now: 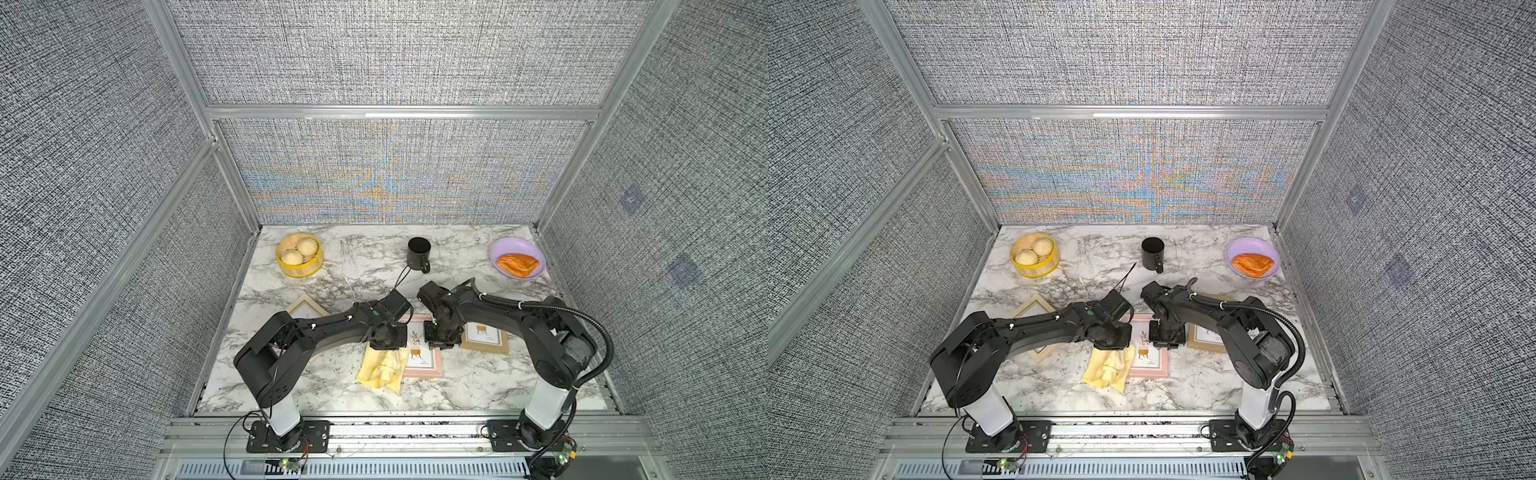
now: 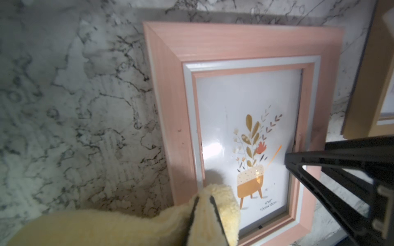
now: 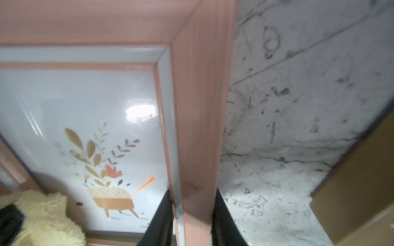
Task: Wipe the picture frame with a cloth
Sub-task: Wipe the dirt from the picture frame.
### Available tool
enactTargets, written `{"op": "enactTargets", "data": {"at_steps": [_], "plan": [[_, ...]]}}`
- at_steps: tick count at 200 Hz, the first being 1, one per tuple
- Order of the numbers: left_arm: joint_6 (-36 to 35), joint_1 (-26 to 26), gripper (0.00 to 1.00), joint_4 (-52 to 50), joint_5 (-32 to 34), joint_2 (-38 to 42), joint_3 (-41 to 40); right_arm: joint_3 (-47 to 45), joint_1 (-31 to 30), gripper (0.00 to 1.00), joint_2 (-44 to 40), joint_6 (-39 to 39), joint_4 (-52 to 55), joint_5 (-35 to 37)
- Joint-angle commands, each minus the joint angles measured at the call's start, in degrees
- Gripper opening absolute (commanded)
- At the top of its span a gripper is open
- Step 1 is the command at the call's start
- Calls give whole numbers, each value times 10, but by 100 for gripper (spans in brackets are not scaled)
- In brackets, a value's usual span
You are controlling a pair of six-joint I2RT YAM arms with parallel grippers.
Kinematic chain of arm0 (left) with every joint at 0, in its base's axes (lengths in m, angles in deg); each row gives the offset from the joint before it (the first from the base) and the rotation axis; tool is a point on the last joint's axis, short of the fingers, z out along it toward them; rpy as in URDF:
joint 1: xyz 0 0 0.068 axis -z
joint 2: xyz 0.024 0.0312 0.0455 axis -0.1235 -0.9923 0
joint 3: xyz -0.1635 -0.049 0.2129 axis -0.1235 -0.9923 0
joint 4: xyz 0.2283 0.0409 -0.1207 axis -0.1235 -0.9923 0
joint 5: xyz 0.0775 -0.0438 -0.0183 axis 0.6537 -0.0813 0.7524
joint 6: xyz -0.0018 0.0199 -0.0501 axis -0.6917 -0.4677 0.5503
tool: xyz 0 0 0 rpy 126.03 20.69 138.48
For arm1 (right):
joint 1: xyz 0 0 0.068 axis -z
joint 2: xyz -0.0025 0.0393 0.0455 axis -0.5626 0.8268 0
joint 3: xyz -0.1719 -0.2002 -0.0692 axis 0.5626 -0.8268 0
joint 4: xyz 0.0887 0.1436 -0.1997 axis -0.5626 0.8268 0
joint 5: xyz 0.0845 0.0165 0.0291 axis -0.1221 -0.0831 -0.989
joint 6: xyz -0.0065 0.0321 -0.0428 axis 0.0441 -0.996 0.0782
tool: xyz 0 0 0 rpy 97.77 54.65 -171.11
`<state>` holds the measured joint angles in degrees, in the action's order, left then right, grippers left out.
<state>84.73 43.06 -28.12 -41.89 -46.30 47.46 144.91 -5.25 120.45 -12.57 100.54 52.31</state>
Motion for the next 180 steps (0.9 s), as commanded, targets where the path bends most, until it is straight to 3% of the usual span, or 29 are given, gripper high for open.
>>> {"op": "enactTargets", "data": {"at_steps": [1,33,77,118,180], "plan": [[-4,-18,0,-128,36,-28,35,-15,-5,12,29,-16,-16,40],[-27,-52,0,-129,57,-77,124,-18,-6,12,25,-15,-15,40],[-58,-52,0,-142,63,-132,199,-24,-9,12,22,-14,-19,41],[-40,-27,0,-134,25,-97,130,-36,-9,12,18,-13,-26,39],[35,35,0,-157,-34,28,-30,-44,-12,11,18,-11,-33,31]]}}
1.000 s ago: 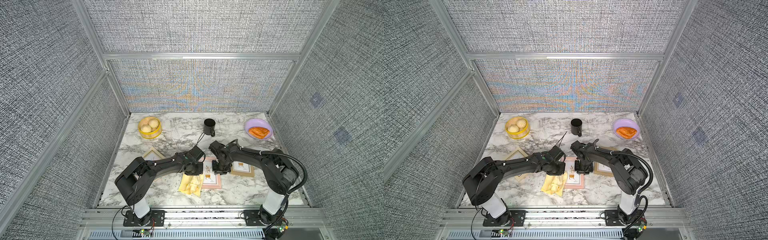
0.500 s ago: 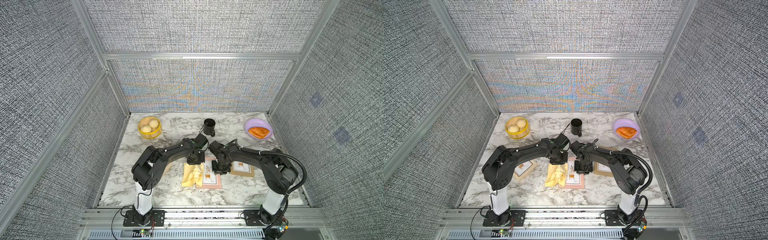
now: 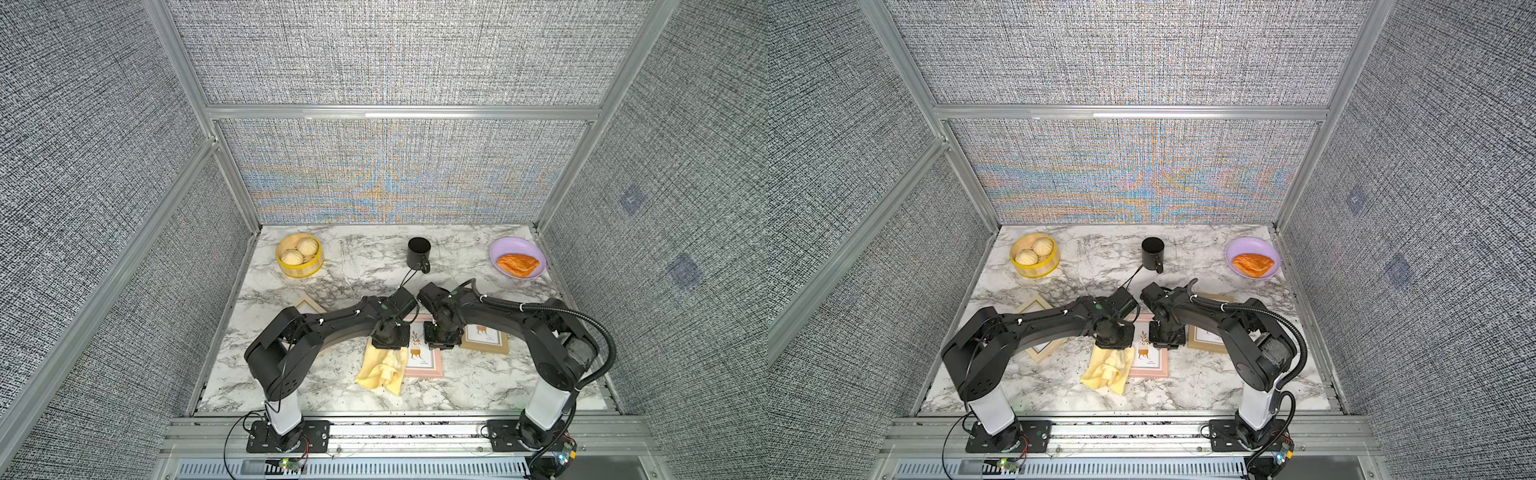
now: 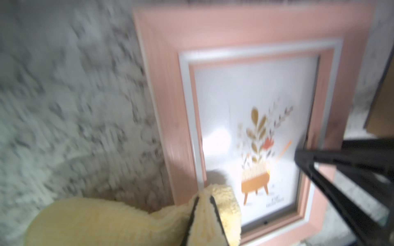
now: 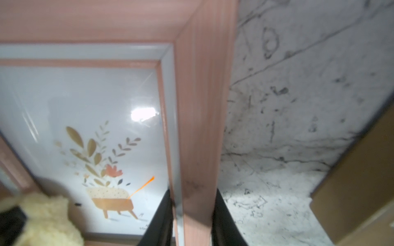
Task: Wipe the picture frame with a cloth
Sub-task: Wipe the dirt from the picture frame.
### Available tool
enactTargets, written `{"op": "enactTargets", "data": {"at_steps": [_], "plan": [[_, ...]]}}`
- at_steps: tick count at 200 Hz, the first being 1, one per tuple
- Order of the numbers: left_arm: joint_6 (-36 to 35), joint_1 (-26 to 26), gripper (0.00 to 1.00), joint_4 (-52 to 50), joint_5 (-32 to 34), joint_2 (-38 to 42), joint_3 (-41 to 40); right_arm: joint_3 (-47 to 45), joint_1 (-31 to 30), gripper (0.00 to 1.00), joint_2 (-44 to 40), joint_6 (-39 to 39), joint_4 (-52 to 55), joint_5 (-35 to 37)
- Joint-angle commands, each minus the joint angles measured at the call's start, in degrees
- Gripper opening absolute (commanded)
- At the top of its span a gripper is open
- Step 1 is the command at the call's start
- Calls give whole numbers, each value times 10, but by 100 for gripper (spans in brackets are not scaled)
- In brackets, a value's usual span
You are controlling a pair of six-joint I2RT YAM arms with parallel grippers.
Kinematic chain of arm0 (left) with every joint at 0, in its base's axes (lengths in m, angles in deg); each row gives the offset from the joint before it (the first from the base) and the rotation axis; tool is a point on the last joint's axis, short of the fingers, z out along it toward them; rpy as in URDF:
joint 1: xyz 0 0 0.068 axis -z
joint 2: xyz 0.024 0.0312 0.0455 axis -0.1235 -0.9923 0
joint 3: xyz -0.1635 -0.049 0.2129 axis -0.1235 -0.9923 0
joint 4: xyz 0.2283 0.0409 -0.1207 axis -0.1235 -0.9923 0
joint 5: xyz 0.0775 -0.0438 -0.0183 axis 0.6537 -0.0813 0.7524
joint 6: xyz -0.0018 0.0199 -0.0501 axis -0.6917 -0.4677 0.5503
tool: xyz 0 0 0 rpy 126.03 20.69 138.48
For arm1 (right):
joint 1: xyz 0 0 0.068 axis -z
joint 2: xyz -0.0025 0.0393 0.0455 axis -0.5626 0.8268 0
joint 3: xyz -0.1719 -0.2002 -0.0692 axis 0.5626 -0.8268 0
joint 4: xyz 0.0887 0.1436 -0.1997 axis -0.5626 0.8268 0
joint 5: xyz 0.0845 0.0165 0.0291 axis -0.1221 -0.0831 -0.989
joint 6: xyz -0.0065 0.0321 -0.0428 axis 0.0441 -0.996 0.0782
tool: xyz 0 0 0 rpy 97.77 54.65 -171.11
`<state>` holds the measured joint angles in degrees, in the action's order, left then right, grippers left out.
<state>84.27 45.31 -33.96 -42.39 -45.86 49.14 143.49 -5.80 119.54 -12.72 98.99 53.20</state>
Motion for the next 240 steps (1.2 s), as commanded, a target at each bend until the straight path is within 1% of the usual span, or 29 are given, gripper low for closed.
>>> {"op": "enactTargets", "data": {"at_steps": [1,27,47,79,126,146,163,175,188,199,218,221,240], "plan": [[41,14,0,-99,-29,25,-49,-30,-7,12,27,-9,-17,22],[67,22,0,-77,-31,44,-86,-27,-9,12,35,-8,-20,18],[68,21,0,-71,-11,29,-67,-22,-10,12,40,-6,-18,18],[50,6,0,-81,30,-18,20,-15,-10,12,35,-3,-11,21],[-10,-56,0,-105,79,-104,160,-23,-11,12,27,-7,-12,23],[-39,-74,0,-120,98,-139,225,-26,-11,11,24,-8,-13,24],[-60,-83,0,-134,110,-172,272,-28,-12,12,24,-9,-15,24],[-65,-86,0,-137,104,-184,289,-28,-12,11,24,-10,-16,24],[-65,-86,0,-136,91,-187,289,-28,-14,11,25,-11,-16,23],[-59,-84,0,-128,78,-177,270,-29,-15,11,24,-11,-17,23],[-44,-76,0,-116,63,-147,212,-32,-16,11,21,-14,-18,23],[-41,-73,0,-115,62,-127,200,-32,-17,11,21,-15,-18,23],[-25,-53,0,-113,58,-72,132,-36,-19,11,20,-18,-19,24]]}}
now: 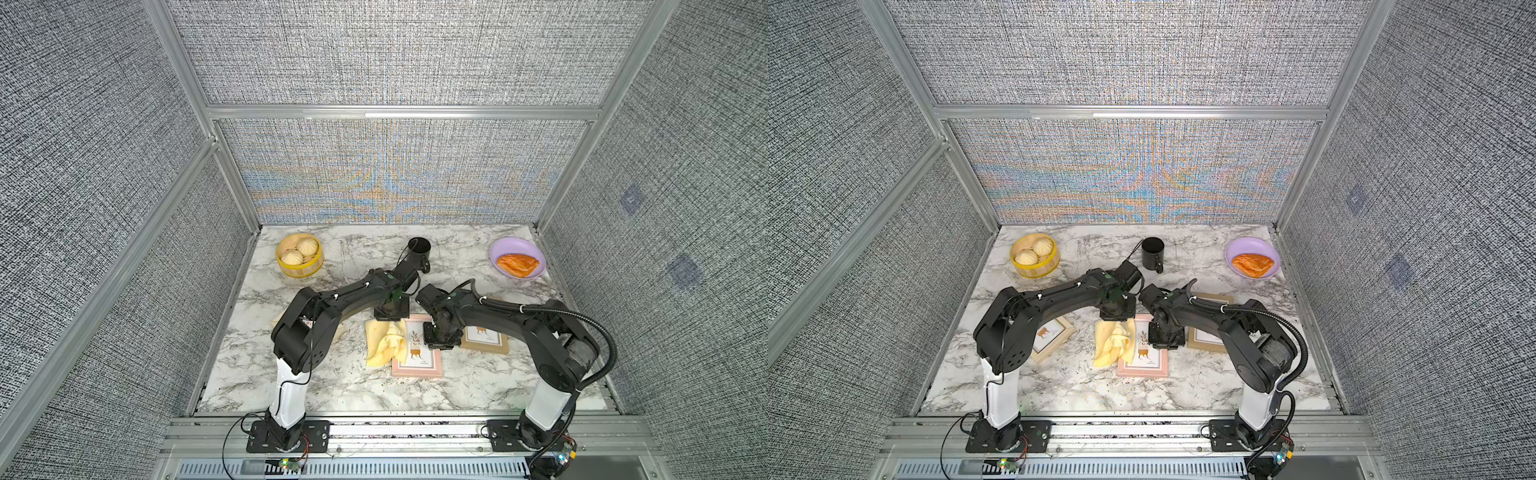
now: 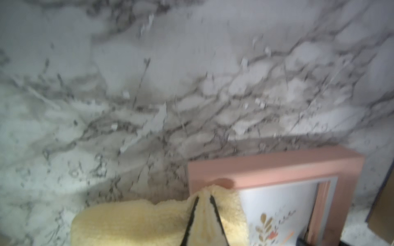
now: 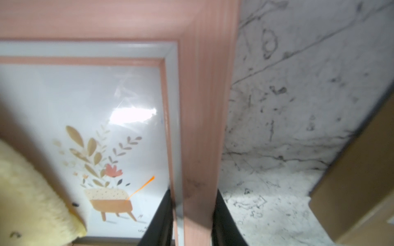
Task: Wipe the picture frame with a cloth
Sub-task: Wipe the dirt from the picture frame.
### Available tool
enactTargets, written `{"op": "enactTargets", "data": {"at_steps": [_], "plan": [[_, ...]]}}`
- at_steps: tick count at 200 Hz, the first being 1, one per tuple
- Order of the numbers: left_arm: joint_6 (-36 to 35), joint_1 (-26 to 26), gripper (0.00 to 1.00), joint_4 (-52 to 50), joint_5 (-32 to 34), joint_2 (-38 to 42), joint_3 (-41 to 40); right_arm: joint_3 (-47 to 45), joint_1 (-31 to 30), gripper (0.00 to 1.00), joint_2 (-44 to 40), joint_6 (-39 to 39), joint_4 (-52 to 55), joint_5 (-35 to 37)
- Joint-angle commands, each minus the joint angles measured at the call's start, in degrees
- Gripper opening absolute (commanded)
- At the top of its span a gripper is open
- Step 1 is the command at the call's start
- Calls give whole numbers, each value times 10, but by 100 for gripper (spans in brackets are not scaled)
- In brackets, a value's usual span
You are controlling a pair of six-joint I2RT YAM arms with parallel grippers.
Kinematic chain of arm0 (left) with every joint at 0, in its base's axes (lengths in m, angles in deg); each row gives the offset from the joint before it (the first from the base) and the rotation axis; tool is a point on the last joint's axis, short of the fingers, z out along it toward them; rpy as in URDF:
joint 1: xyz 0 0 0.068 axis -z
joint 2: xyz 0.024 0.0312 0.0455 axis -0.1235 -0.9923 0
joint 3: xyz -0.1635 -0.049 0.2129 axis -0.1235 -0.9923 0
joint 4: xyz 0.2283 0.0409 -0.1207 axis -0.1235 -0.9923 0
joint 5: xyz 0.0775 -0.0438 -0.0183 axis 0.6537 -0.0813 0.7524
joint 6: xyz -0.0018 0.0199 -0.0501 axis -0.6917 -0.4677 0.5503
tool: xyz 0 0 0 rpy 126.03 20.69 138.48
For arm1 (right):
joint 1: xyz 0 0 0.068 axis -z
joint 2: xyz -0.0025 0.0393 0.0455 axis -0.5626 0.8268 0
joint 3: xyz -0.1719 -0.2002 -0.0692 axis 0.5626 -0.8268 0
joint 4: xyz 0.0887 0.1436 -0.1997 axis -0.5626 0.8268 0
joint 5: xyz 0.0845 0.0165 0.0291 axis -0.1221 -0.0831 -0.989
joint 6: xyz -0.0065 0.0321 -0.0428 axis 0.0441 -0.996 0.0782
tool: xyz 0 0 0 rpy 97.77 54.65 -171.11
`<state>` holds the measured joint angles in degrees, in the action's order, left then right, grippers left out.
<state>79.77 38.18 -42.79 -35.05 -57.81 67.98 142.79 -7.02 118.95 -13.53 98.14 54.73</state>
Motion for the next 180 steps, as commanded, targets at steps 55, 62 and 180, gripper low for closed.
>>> {"op": "enactTargets", "data": {"at_steps": [55,62,180], "plan": [[97,101,0,2,-38,142,-218,-35,-13,12,27,-17,-14,7],[105,103,0,3,-33,153,-232,-34,-13,12,27,-17,-13,7],[112,98,0,11,19,230,-171,10,-30,42,-36,-51,50,-10]]}}
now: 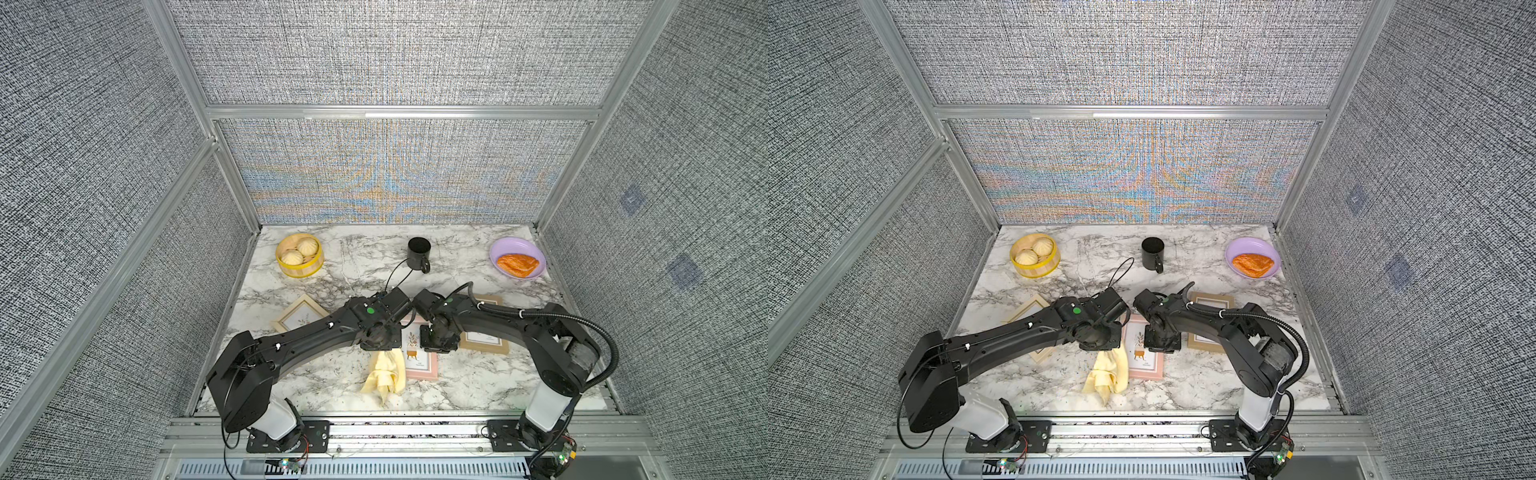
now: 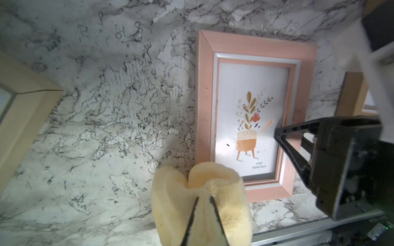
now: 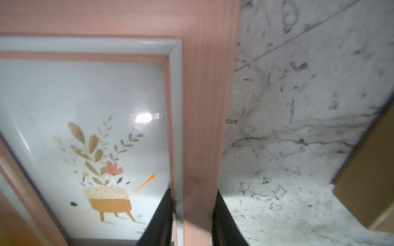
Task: Wipe the picture frame with a cloth
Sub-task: Wipe the dirt from the picture frame.
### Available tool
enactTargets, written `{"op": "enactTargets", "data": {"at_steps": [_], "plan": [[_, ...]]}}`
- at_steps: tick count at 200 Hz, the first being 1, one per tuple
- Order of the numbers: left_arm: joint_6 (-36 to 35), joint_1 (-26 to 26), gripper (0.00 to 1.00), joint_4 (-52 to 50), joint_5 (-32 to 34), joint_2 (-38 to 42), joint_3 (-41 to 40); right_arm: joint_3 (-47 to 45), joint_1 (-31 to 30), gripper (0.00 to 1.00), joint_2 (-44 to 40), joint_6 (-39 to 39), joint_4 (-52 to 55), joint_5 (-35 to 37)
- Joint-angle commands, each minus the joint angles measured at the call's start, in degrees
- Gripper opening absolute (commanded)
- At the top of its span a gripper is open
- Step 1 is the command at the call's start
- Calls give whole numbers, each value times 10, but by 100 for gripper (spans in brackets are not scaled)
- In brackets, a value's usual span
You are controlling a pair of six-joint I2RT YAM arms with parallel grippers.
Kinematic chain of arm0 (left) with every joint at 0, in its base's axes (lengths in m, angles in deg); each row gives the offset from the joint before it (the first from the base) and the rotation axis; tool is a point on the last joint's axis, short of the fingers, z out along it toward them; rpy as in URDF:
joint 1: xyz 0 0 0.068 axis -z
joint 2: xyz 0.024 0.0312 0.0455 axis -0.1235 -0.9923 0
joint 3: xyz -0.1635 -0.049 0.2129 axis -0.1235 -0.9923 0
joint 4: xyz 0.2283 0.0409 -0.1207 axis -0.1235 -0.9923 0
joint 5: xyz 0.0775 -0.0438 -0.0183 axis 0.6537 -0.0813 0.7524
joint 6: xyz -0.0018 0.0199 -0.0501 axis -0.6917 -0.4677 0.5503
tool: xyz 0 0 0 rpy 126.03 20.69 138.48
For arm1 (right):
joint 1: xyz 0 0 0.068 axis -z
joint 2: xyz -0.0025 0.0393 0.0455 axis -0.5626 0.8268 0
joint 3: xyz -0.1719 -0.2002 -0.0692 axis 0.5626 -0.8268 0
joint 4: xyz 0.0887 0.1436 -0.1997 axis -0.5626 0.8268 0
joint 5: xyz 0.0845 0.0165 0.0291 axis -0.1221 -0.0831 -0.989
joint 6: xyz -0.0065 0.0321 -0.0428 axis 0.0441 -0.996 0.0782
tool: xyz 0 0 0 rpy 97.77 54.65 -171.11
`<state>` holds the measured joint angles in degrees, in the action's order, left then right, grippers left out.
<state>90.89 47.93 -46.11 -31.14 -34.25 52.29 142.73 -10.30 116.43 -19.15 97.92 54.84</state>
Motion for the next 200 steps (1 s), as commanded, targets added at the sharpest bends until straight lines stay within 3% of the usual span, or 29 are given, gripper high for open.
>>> {"op": "enactTargets", "data": {"at_steps": [1,29,55,85,111,165,200], "plan": [[1,1,0,47,-21,-6,-15,11,4,42,-12,6,52,-10],[4,1,0,140,-60,-10,-17,30,25,51,-33,37,78,-24],[19,12,0,137,-64,-24,10,45,44,55,-46,67,99,-29],[59,13,0,165,-64,-30,-22,55,79,57,-48,114,85,-40],[80,6,0,229,-85,-48,-80,77,100,57,-21,142,55,-60],[82,6,0,185,-21,-58,-111,113,98,57,50,163,35,-71],[75,6,0,161,-9,-71,-106,111,99,46,72,172,31,-51]]}}
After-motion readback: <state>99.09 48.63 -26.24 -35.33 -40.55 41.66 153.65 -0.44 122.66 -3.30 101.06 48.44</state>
